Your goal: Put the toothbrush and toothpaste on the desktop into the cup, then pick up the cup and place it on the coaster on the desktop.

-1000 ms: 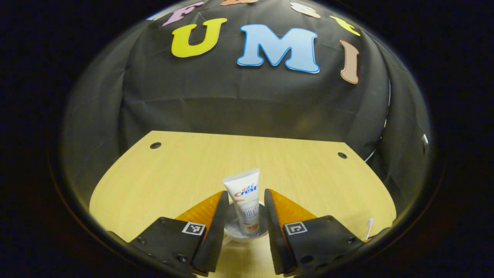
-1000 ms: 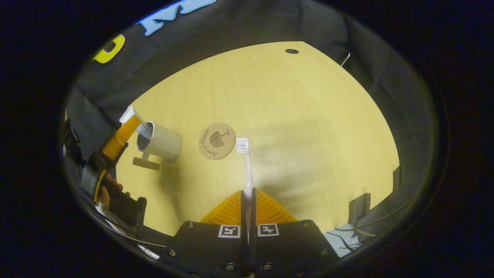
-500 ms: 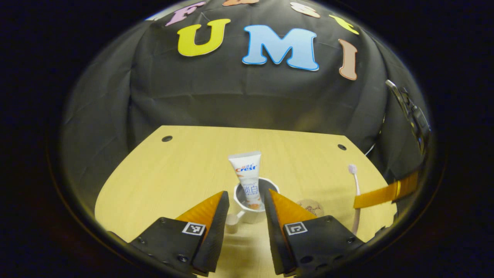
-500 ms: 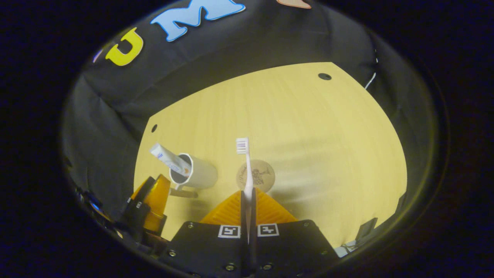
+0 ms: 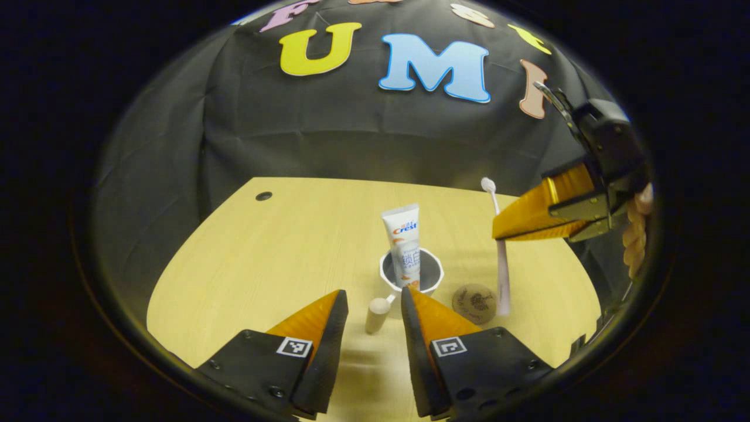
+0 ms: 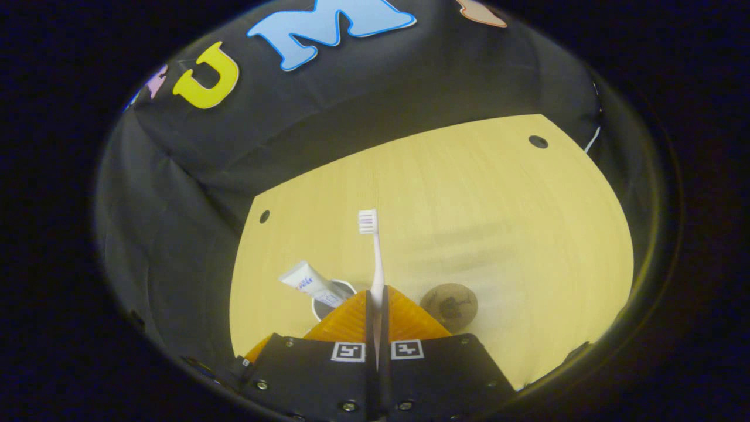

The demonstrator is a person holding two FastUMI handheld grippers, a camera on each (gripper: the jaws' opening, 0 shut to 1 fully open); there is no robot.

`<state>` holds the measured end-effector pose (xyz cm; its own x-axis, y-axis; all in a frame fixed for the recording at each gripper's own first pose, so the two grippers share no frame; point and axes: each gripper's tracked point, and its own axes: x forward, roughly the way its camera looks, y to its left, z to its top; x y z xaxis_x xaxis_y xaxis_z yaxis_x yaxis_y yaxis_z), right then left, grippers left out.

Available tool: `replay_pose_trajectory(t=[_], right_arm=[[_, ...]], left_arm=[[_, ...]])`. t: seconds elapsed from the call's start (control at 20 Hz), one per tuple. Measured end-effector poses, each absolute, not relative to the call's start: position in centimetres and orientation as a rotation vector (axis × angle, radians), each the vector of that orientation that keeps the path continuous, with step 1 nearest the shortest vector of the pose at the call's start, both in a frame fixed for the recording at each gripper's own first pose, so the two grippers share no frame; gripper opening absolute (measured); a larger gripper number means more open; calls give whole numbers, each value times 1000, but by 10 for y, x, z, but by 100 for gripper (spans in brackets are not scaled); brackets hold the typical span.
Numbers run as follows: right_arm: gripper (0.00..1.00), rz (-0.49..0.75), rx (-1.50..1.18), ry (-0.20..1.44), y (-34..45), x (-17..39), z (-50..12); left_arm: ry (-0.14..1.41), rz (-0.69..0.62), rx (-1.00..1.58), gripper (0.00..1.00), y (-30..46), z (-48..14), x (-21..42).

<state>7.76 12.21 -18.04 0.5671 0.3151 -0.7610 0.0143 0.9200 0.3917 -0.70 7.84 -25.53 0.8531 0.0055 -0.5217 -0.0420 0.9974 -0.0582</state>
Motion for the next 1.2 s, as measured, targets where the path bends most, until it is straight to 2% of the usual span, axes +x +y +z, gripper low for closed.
replay_pose_trajectory(t=[0.2,0.3,0.35,0.45,0.5,0.6,0.75,0.8,0.9,1.2], right_arm=[[2,156,424,931,140,102,-182],[2,141,443,921,147,110,-186],[2,138,449,920,151,112,-188],[2,131,458,916,159,120,-194],[2,129,462,915,163,122,-197],[2,126,458,897,169,128,-201],[2,131,418,851,176,130,-209],[2,137,406,833,178,130,-211],[2,151,384,787,181,130,-214],[3,210,344,650,188,123,-215]], left_arm=[[585,7,-43,64,89,-262,-18],[606,7,-33,64,99,-268,-23],[617,11,-32,56,102,-270,-25],[636,20,-35,64,112,-274,-31],[643,26,-34,64,116,-276,-34],[656,35,-35,56,124,-277,-41],[670,48,-35,55,136,-279,-44],[673,49,-29,64,139,-278,-45],[680,38,-18,55,137,-275,-40],[699,-4,25,58,134,-272,-16]])
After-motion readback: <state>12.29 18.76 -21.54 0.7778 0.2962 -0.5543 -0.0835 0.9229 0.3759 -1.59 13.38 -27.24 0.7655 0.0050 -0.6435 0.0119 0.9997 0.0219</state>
